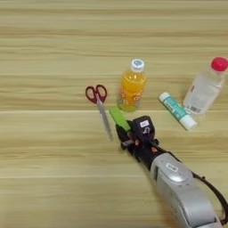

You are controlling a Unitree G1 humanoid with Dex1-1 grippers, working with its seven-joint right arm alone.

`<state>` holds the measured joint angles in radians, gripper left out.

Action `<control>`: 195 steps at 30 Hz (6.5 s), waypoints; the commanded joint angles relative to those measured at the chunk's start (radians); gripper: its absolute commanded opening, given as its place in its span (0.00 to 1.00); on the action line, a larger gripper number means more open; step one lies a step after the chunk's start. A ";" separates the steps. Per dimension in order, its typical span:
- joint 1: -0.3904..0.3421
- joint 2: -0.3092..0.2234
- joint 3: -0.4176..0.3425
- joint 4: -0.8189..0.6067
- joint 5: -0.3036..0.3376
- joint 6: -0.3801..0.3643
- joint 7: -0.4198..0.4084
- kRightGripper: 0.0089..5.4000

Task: Move the objects on the table

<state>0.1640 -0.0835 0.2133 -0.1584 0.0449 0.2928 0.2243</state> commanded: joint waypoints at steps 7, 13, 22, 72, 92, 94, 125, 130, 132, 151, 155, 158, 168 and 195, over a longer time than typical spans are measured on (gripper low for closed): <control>-0.016 0.002 -0.012 -0.030 -0.009 -0.019 -0.009 0.59; -0.014 0.002 -0.024 -0.060 -0.010 -0.019 -0.015 0.74; -0.014 0.005 -0.029 -0.072 -0.011 -0.015 -0.015 0.92; -0.309 0.011 -0.111 0.063 -0.021 -0.021 -0.032 1.00; -0.430 0.031 -0.149 0.214 -0.022 -0.081 -0.059 1.00; -0.434 0.032 -0.150 0.222 -0.022 -0.087 -0.060 1.00; -0.367 0.001 -0.154 0.138 -0.026 -0.058 -0.043 0.64; -0.311 -0.025 -0.158 0.106 -0.025 -0.056 -0.030 0.64; -0.289 -0.031 -0.160 0.089 -0.023 -0.051 -0.027 0.64; -0.200 -0.029 -0.146 0.084 -0.027 -0.064 -0.024 0.75; -0.197 -0.026 -0.144 0.078 -0.027 -0.063 -0.025 0.85; -0.192 -0.025 -0.144 0.062 -0.024 -0.057 -0.025 0.93; -0.146 -0.022 -0.143 -0.037 -0.010 -0.018 -0.022 0.99; 0.189 0.024 -0.166 -0.267 -0.005 -0.188 -0.091 0.99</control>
<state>0.3549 -0.0711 0.0499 -0.3613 0.0310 0.1536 0.1490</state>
